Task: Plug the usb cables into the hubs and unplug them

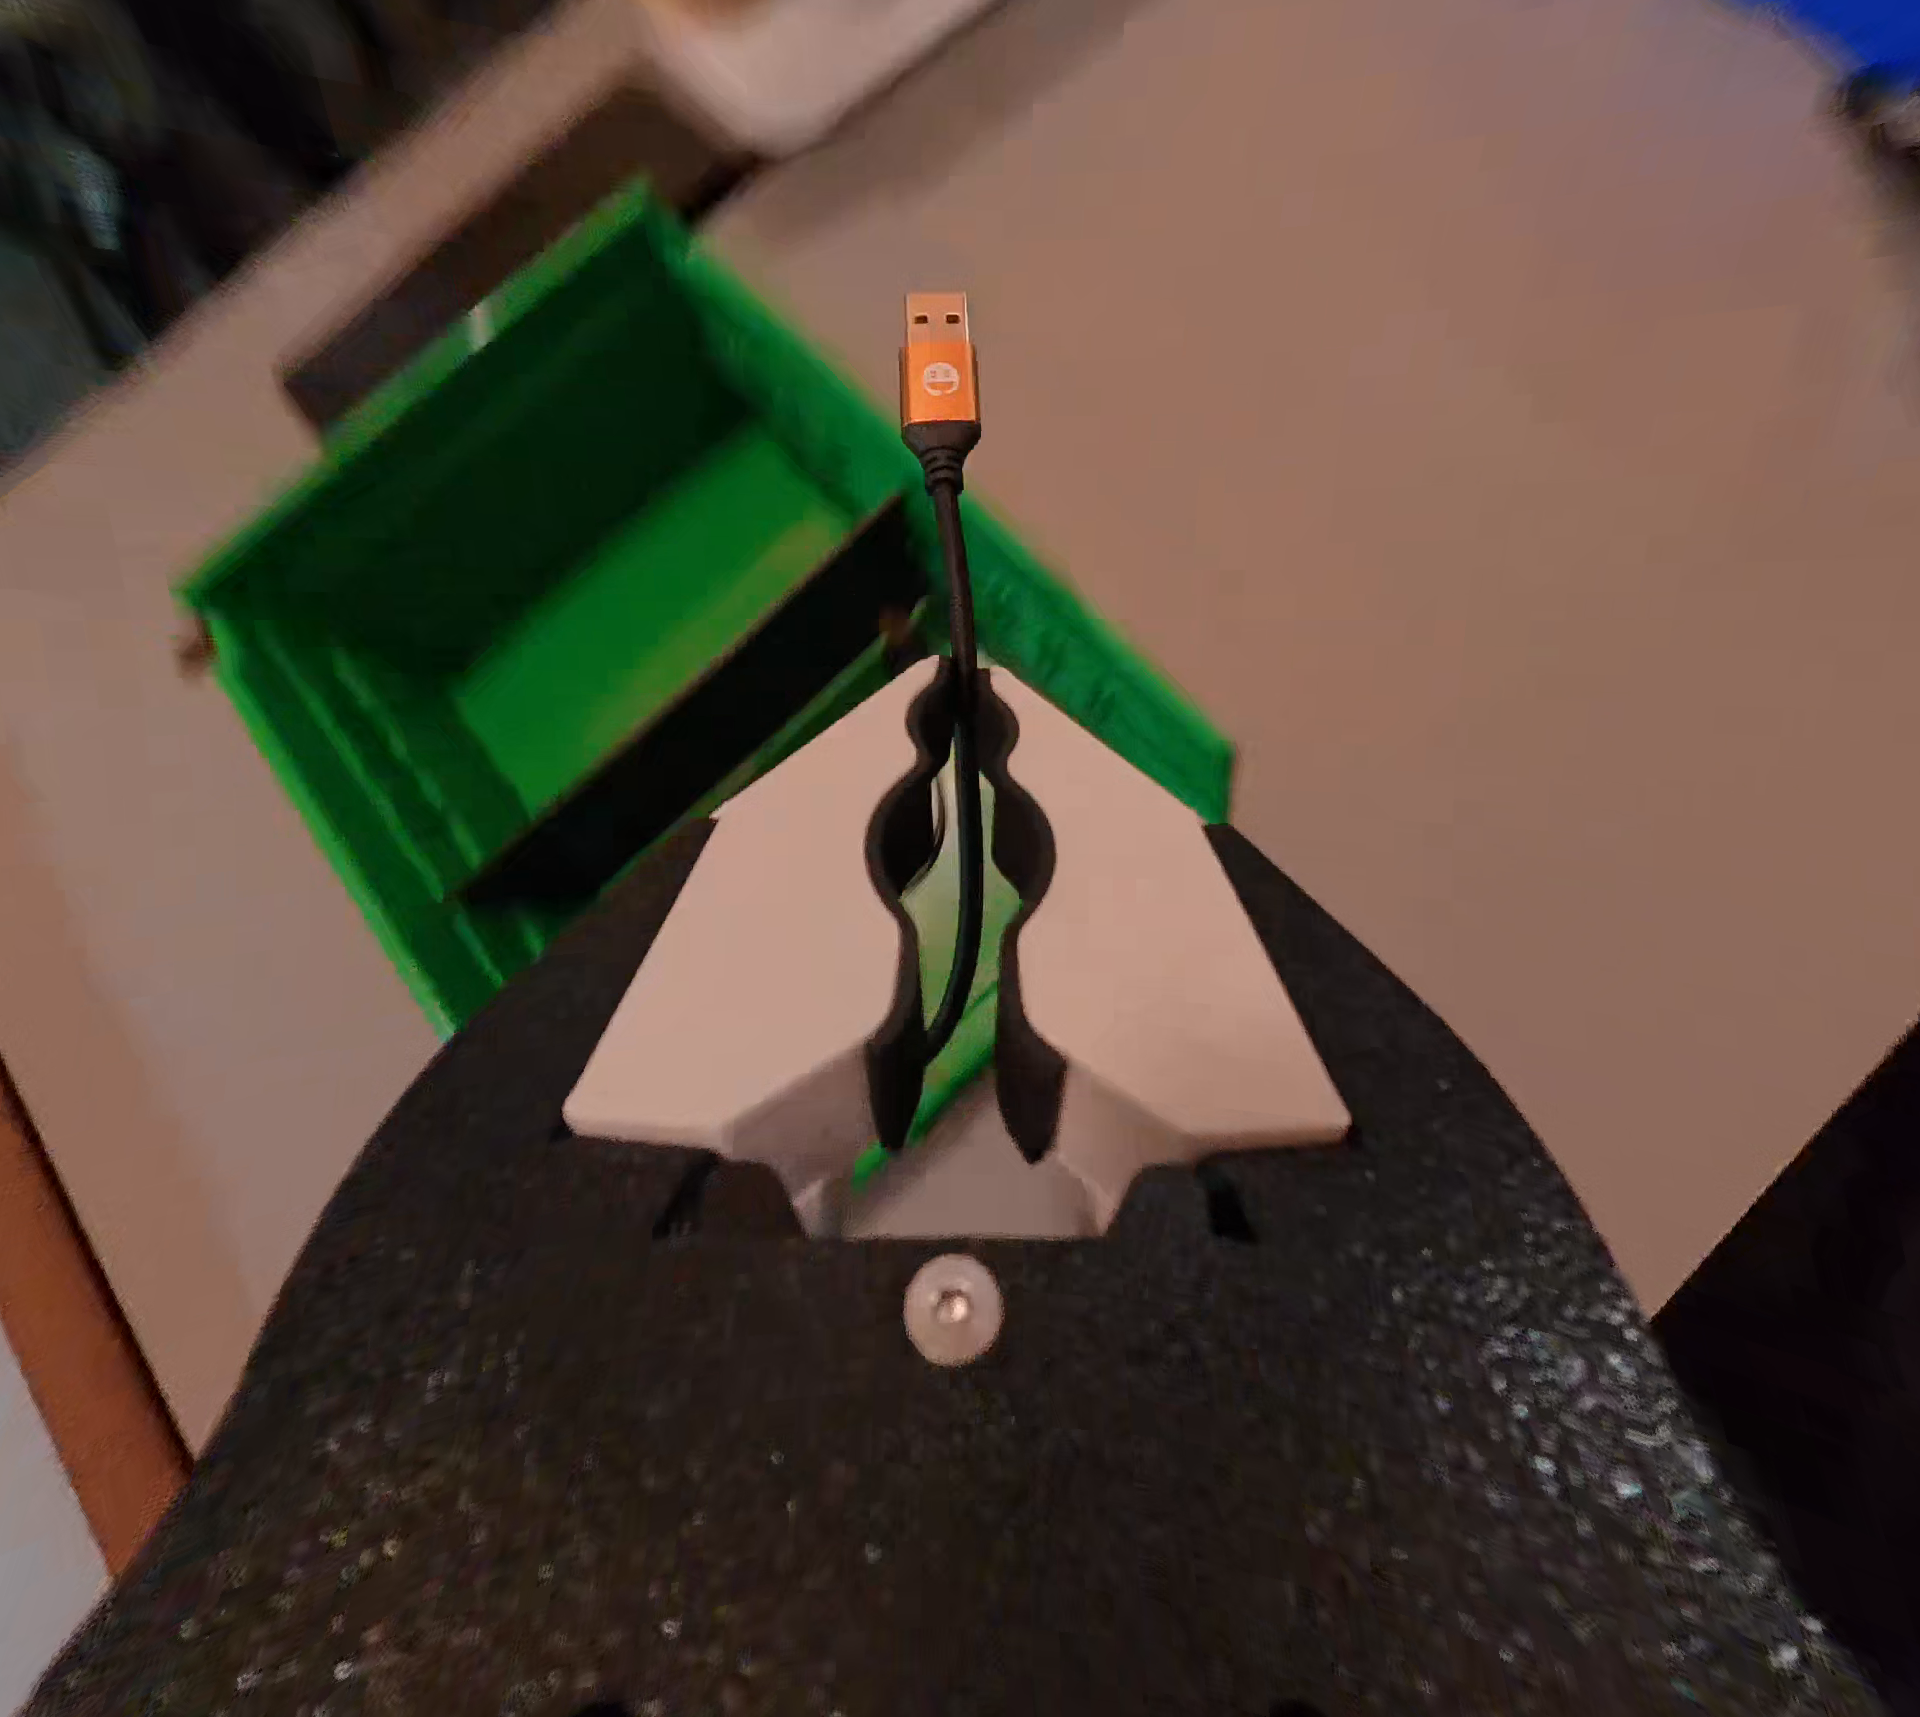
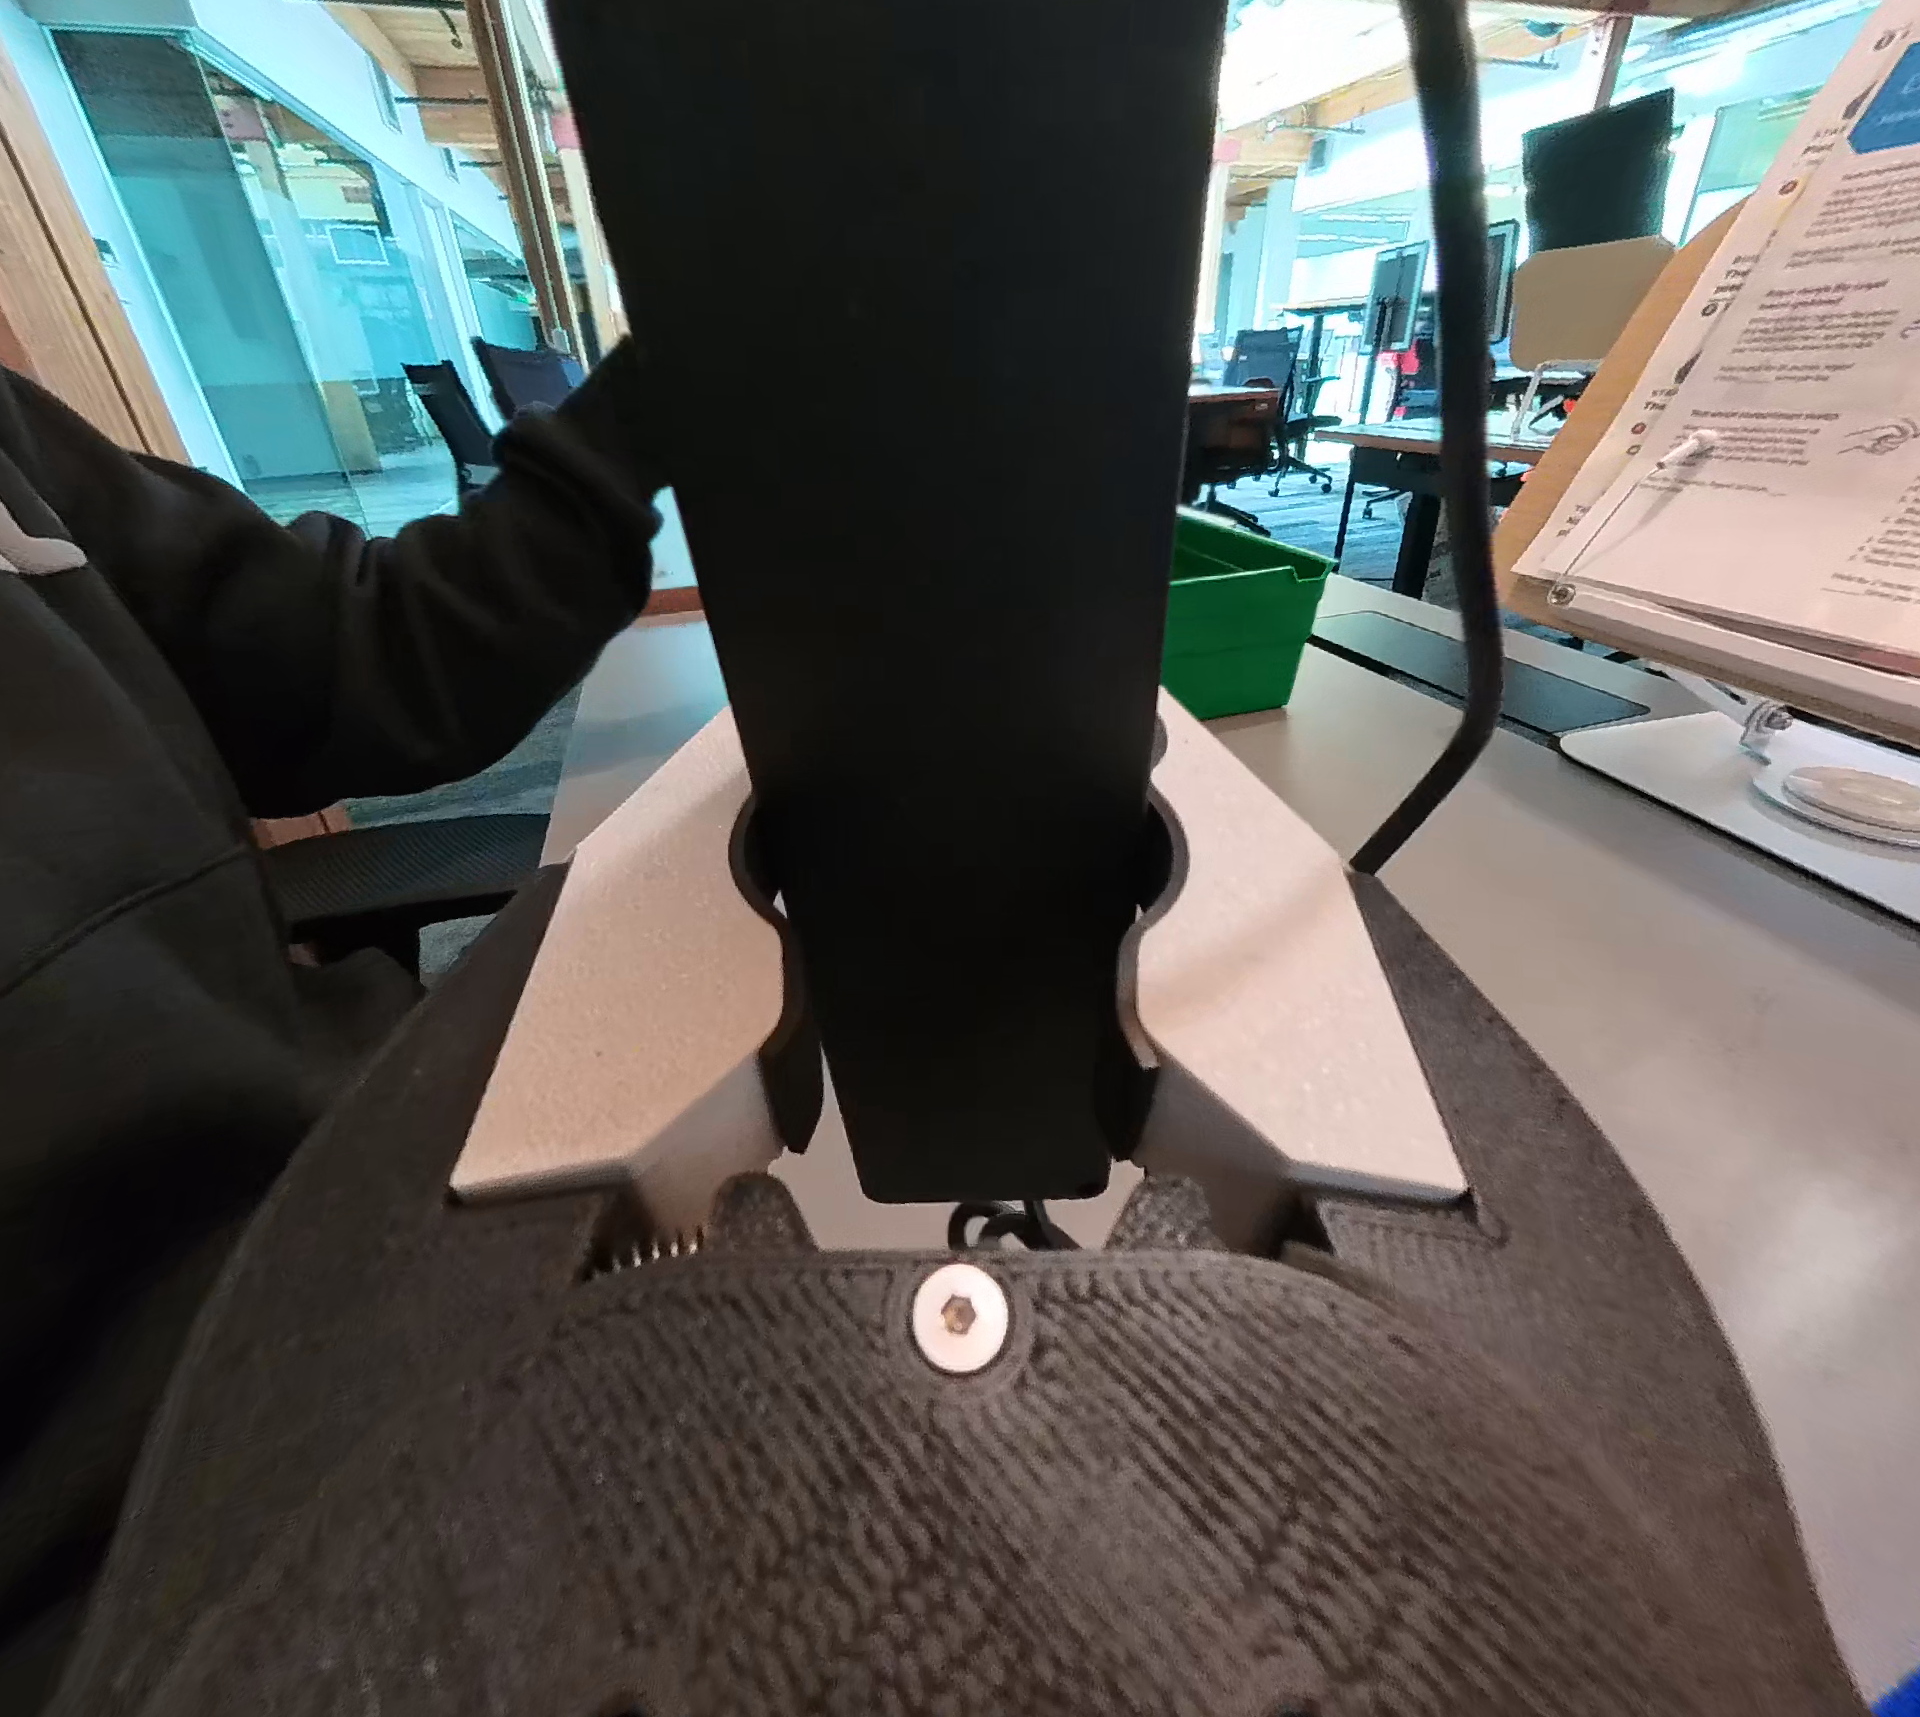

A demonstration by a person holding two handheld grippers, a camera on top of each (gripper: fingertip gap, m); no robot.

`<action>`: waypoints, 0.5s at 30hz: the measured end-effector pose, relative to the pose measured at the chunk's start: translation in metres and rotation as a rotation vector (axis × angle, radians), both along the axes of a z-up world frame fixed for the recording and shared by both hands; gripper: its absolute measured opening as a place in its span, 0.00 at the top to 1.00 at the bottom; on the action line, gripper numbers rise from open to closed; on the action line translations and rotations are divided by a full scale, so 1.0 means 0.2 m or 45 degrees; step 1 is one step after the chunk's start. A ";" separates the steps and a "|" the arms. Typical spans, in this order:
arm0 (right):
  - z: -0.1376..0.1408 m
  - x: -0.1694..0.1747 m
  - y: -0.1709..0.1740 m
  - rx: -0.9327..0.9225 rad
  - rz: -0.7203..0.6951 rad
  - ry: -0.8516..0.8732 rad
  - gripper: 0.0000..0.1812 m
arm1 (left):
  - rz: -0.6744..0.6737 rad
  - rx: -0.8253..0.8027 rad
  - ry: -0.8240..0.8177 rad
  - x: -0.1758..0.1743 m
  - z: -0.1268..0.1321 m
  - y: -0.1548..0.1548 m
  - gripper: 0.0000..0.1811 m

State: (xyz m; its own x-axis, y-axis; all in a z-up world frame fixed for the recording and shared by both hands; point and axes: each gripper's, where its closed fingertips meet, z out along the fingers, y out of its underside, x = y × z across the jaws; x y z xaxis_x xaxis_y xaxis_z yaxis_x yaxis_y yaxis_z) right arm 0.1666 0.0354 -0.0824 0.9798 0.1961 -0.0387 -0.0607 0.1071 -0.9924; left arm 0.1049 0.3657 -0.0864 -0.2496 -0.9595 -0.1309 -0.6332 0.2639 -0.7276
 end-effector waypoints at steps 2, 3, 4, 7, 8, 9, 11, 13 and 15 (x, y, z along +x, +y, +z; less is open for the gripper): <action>0.02 0.01 -0.02 0.025 -0.010 0.001 0.65 | -0.117 0.047 -0.211 0.00 0.22 -0.17 1.00; 0.03 0.02 -0.03 0.036 -0.017 0.005 0.65 | -0.150 0.096 -0.337 0.00 0.35 -0.24 1.00; 0.03 0.03 -0.03 0.040 -0.019 0.011 0.65 | -0.214 0.147 -0.463 0.00 0.48 -0.33 1.00; 0.04 0.05 -0.06 0.051 -0.041 0.008 0.65 | -0.450 0.222 -0.659 -0.03 0.70 -0.67 0.99; 0.05 0.05 -0.07 0.055 -0.049 0.009 0.65 | -0.511 0.255 -0.672 -0.01 0.70 -0.75 0.99; 0.05 0.06 -0.08 0.063 -0.056 0.009 0.65 | -0.571 0.305 -0.688 0.03 0.68 -0.83 1.00; 0.06 0.07 -0.11 0.076 -0.065 0.009 0.65 | -0.661 0.385 -0.700 0.13 0.54 -0.94 1.00; 0.07 0.08 -0.13 0.084 -0.075 0.001 0.65 | -0.812 0.434 -0.656 0.21 0.26 -1.04 1.00; 0.06 0.08 -0.15 0.070 -0.095 -0.009 0.65 | -0.946 0.473 -0.565 0.27 -0.07 -1.09 1.00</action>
State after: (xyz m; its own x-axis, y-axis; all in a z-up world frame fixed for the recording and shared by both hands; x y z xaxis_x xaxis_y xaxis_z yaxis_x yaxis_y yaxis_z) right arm 0.1836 0.0048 -0.0702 0.9920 0.1240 -0.0230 -0.0435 0.1651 -0.9853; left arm 0.1590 0.1475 -0.0996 -0.6350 -0.4520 -0.6265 0.1053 0.7528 -0.6498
